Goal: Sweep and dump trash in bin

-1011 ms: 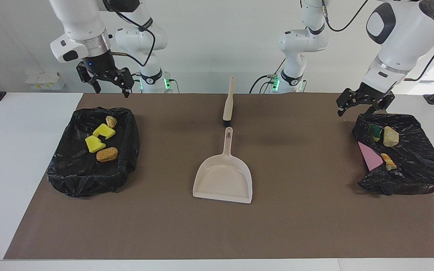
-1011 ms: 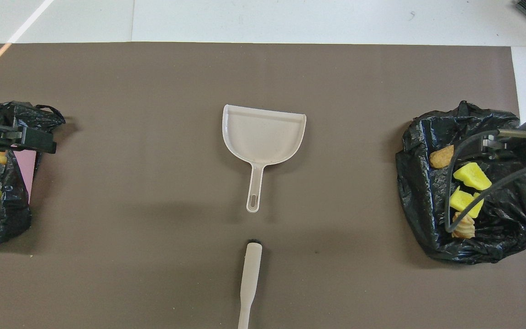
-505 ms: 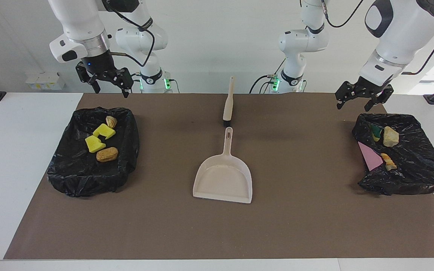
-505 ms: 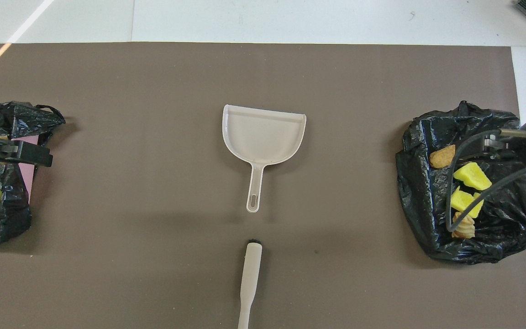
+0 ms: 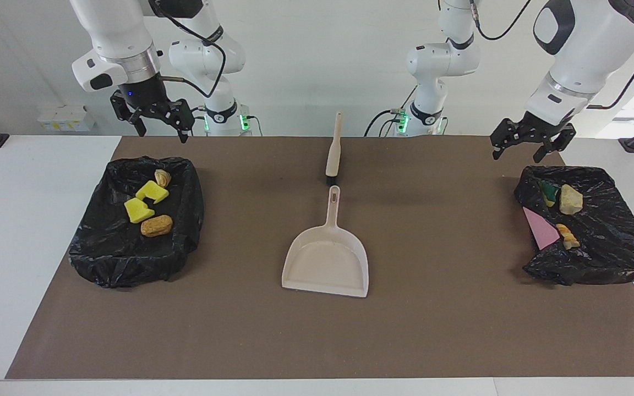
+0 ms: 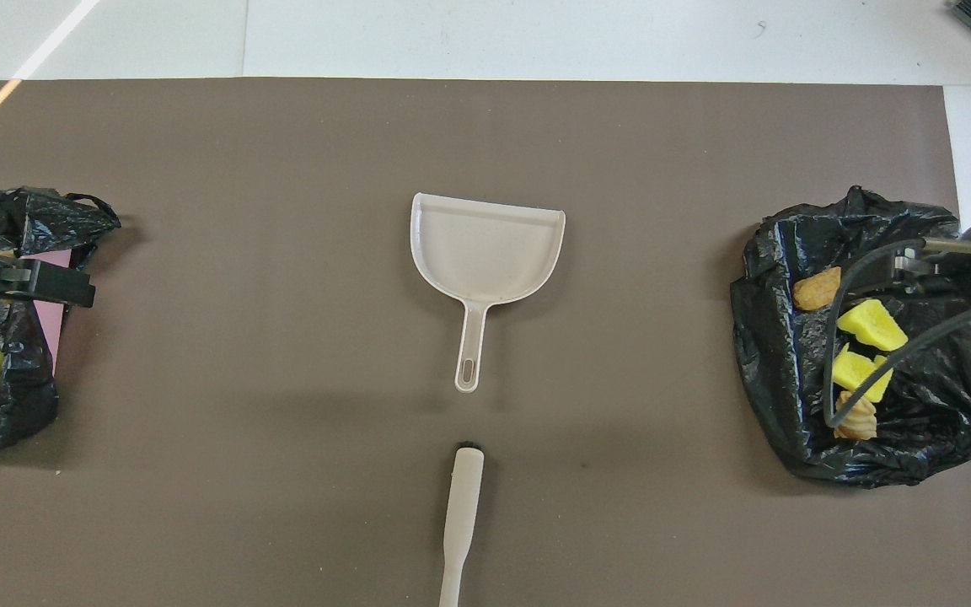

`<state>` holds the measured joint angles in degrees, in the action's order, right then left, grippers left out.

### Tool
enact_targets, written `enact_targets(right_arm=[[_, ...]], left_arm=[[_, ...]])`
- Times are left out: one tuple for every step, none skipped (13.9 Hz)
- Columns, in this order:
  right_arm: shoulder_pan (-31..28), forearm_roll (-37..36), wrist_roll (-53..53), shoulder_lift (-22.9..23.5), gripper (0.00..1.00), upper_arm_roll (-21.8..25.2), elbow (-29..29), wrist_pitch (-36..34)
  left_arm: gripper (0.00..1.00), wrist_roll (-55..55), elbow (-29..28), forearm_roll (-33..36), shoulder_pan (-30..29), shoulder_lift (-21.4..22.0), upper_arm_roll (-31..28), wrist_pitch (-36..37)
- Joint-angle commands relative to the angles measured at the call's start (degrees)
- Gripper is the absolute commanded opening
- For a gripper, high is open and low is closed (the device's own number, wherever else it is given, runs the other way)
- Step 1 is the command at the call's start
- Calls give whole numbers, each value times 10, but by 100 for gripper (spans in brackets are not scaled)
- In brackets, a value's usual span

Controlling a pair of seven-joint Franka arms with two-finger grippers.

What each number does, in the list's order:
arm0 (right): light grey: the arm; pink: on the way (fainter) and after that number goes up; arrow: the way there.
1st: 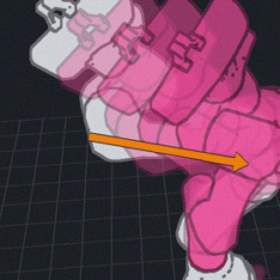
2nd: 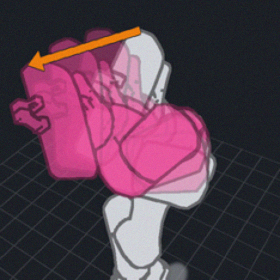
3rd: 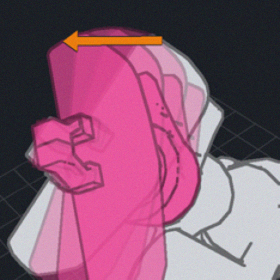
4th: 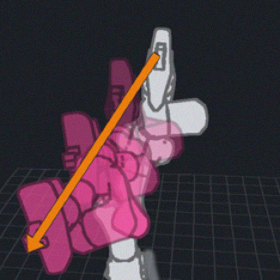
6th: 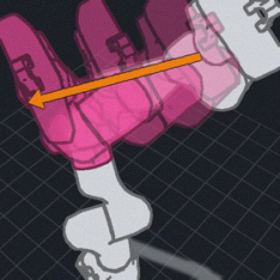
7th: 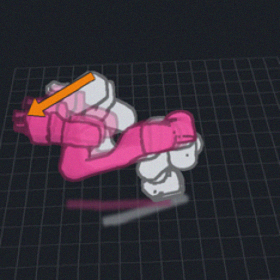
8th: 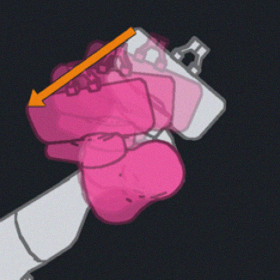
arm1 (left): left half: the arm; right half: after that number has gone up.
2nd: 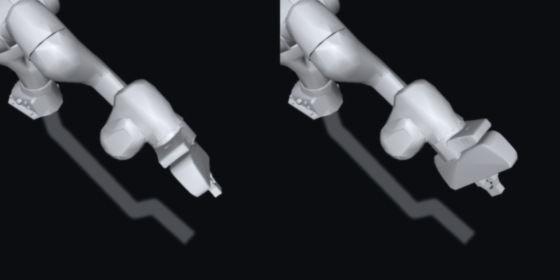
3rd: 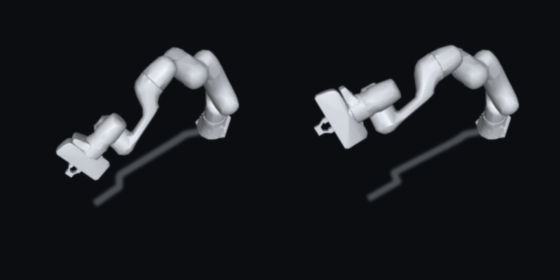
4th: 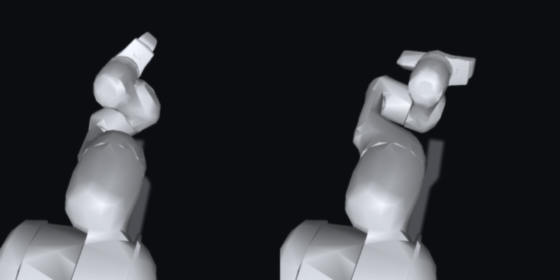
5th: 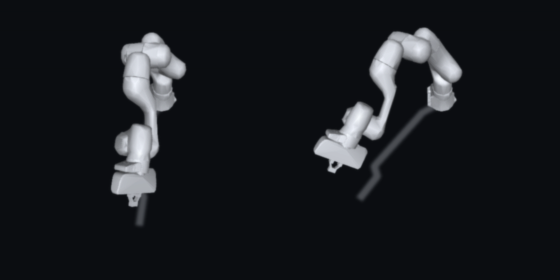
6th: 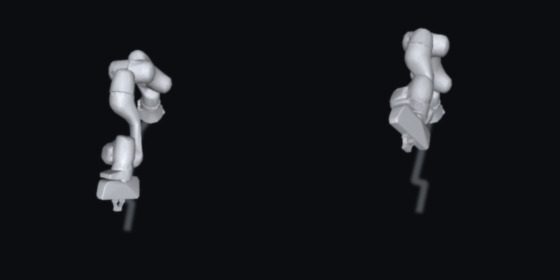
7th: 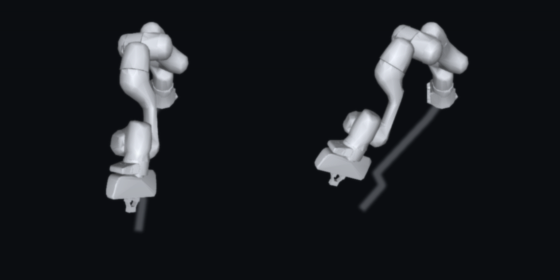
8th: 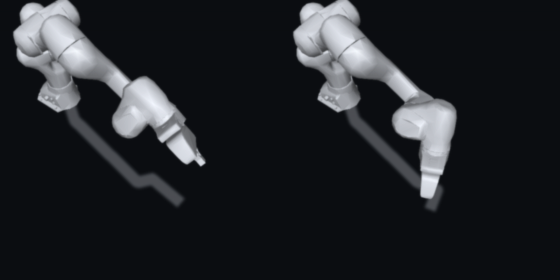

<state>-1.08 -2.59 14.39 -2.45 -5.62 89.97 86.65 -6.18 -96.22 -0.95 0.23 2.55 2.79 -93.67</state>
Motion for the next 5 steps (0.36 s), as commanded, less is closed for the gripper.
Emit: enact_targets(right_arm=[[-8,8,-20,-12,100,-2,15,12],[-8,8,-20,-12,100,-2,15,12],[-8,8,-20,-12,100,-2,16,12],[-8,8,-20,-12,100,-2,16,12],[-8,8,-20,-12,100,-2,16,12]], left_arm=[[100,-9,-3,9,-4,7,1,2],[100,-9,-3,9,-4,7,0,1],[100,-9,-3,9,-4,7,0,1],[100,-9,-4,9,-4,8,0,1],[100,-13,-5,9,-4,9,-1,2]])
